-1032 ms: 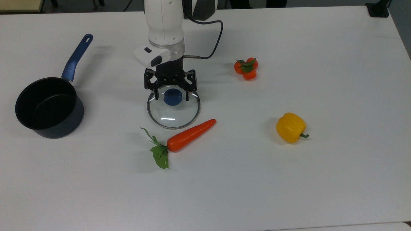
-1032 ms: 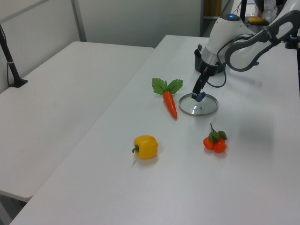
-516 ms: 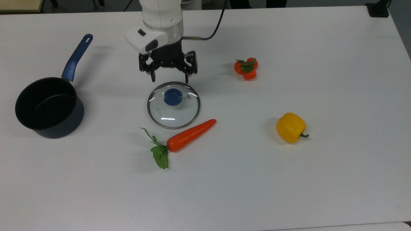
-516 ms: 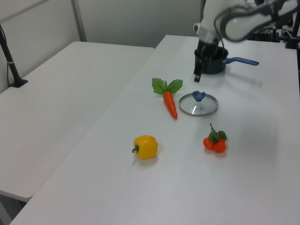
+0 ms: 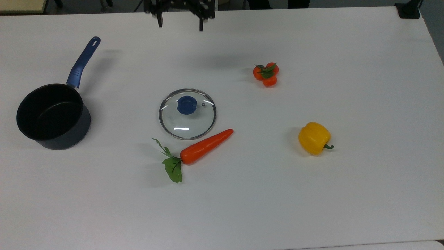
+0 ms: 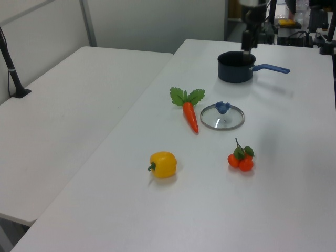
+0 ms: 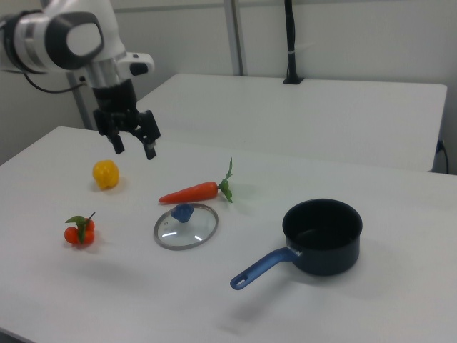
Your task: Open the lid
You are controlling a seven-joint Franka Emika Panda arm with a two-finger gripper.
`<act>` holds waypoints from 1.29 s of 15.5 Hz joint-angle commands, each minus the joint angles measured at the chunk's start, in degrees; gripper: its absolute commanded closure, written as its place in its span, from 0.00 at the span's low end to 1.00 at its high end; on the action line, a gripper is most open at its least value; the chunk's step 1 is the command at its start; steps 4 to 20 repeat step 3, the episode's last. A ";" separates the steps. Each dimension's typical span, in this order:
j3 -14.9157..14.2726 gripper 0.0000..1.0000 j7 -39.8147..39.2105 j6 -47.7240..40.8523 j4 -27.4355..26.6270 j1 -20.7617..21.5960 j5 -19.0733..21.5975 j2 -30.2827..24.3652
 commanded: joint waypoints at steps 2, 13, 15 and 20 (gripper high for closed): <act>-1.30 0.00 1.34 -4.48 -0.52 0.08 -0.97 -2.76; -1.30 0.00 1.34 -4.39 0.09 -0.45 -0.97 -2.76; -1.30 0.00 1.34 -4.39 0.09 -0.45 -0.97 -2.76; -1.30 0.00 1.34 -4.39 0.09 -0.45 -0.97 -2.76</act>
